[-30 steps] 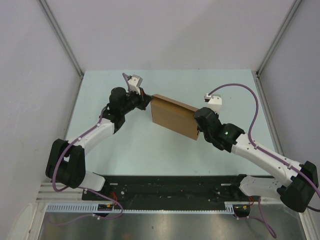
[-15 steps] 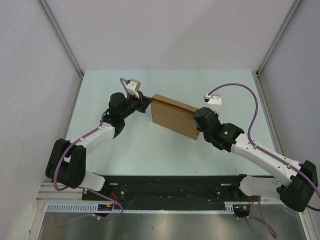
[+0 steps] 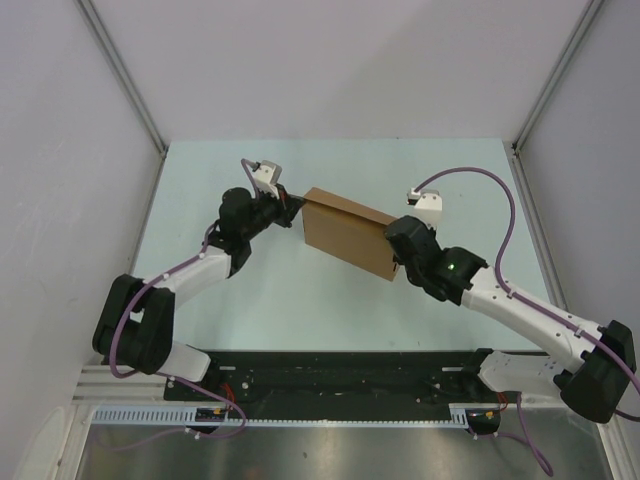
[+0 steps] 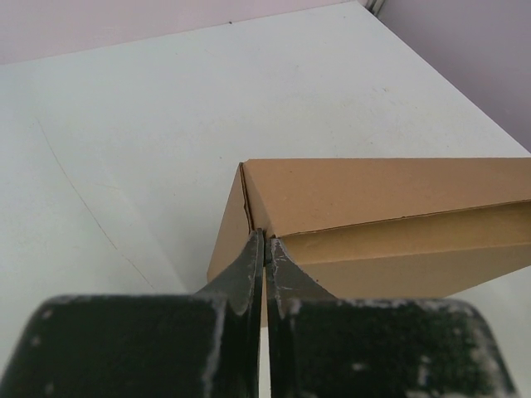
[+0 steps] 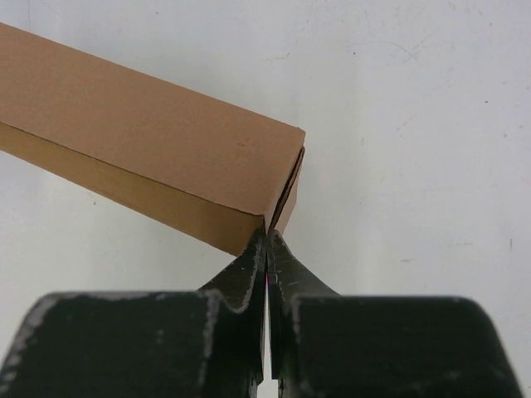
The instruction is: Fold the paper box
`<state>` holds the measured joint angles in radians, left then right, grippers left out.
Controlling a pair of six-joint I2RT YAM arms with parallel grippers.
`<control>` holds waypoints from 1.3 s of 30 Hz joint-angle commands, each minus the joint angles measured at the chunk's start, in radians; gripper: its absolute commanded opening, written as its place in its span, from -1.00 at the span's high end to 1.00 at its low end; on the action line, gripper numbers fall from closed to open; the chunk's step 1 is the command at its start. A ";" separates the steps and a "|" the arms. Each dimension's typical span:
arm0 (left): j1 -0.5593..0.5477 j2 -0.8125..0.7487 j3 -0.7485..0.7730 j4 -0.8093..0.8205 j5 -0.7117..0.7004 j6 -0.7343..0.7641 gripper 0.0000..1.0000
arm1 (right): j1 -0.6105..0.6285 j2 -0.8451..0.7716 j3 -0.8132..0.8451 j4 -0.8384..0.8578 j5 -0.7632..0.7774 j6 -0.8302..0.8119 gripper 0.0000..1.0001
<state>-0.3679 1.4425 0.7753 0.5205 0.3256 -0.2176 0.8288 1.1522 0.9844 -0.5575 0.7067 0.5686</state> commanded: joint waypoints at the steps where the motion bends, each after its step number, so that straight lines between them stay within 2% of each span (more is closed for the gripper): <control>1: 0.001 0.052 -0.028 -0.145 -0.040 0.011 1.00 | 0.013 -0.026 0.011 -0.081 -0.004 0.007 0.93; 2: 0.001 0.053 -0.027 -0.146 -0.042 0.011 0.99 | 0.015 -0.034 0.011 -0.081 -0.004 0.007 0.86; 5: 0.001 0.050 -0.027 -0.149 -0.048 0.012 0.99 | 0.020 -0.071 0.013 -0.079 -0.013 -0.012 0.47; 8: 0.001 0.044 -0.025 -0.155 -0.054 0.015 0.99 | 0.021 -0.100 0.037 -0.105 -0.010 -0.015 0.25; 11: 0.001 0.039 -0.022 -0.158 -0.059 0.017 0.99 | 0.020 -0.120 0.066 -0.128 0.002 -0.016 0.18; 19: 0.001 0.022 -0.019 -0.166 -0.060 0.018 0.99 | 0.021 -0.143 0.105 -0.101 -0.010 -0.045 0.21; 39: 0.000 0.004 -0.007 -0.195 -0.060 0.034 0.99 | 0.033 -0.052 0.109 -0.044 -0.049 -0.062 0.25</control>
<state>-0.3679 1.4368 0.7803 0.4995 0.2863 -0.2085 0.8562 1.0813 1.0565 -0.6376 0.6468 0.5220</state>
